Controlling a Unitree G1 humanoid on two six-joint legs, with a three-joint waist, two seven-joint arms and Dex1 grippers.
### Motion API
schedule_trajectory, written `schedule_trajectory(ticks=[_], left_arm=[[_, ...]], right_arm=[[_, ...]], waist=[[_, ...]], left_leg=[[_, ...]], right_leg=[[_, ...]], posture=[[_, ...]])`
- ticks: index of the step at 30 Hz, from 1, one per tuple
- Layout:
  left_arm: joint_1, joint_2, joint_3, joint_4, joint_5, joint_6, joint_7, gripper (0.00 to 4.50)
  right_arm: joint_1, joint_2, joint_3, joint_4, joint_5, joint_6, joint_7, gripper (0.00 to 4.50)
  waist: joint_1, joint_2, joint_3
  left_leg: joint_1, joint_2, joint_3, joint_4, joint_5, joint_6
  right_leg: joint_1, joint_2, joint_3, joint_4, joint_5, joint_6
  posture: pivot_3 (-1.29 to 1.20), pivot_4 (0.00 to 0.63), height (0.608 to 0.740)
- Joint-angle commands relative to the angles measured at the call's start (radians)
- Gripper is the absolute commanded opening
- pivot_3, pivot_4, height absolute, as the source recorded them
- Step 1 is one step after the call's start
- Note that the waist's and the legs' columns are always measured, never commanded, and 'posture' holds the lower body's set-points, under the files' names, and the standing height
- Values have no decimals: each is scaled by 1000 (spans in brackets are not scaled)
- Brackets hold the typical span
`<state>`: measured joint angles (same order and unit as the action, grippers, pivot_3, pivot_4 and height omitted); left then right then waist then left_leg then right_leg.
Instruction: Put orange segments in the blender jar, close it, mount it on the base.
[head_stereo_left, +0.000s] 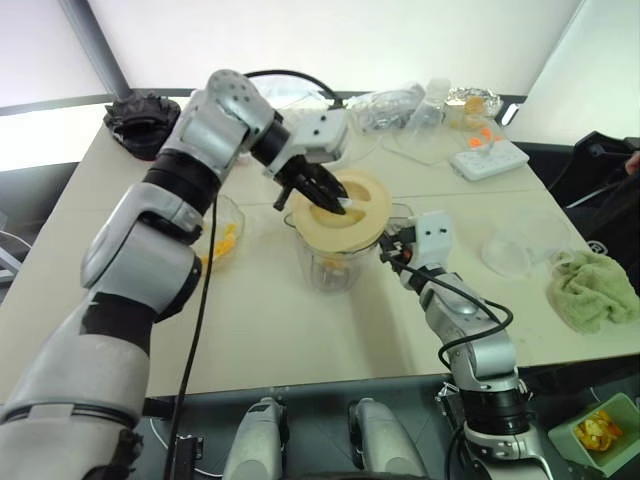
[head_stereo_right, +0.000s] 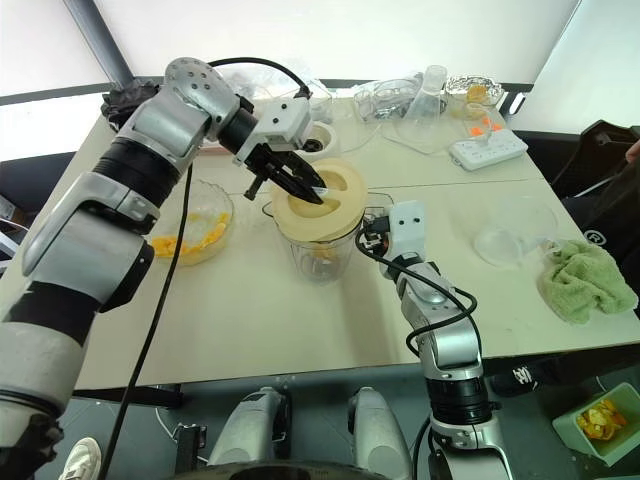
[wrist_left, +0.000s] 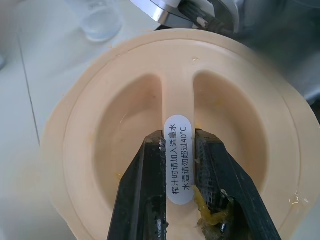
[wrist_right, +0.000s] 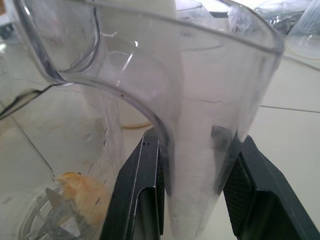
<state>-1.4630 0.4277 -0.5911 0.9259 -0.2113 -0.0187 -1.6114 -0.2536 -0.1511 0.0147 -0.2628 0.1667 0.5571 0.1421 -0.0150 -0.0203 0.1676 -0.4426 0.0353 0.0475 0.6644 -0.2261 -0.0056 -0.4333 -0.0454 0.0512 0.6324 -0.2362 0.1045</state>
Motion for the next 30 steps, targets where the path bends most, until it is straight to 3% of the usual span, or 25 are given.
schedule_trajectory(ticks=[1,21,30], left_arm=[[-17,-14,-39,40,9,-33,-3,252],[38,-13,-182,43,38,-71,-3,252],[99,6,-161,3,128,-5,-3,252]], right_arm=[[2,22,1,-82,35,-25,22,955],[-3,117,-42,-119,123,-149,88,955],[-2,134,-48,-127,119,-149,98,955]], waist=[[2,0,0],[-3,0,0],[-6,0,0]], left_leg=[[0,0,0,0,0,0],[0,0,-1,0,0,0],[0,0,-1,0,0,0]], right_leg=[[0,0,0,0,0,0],[0,0,0,0,0,0],[0,0,0,0,0,0]], posture=[[0,150,740],[0,150,740],[0,150,740]])
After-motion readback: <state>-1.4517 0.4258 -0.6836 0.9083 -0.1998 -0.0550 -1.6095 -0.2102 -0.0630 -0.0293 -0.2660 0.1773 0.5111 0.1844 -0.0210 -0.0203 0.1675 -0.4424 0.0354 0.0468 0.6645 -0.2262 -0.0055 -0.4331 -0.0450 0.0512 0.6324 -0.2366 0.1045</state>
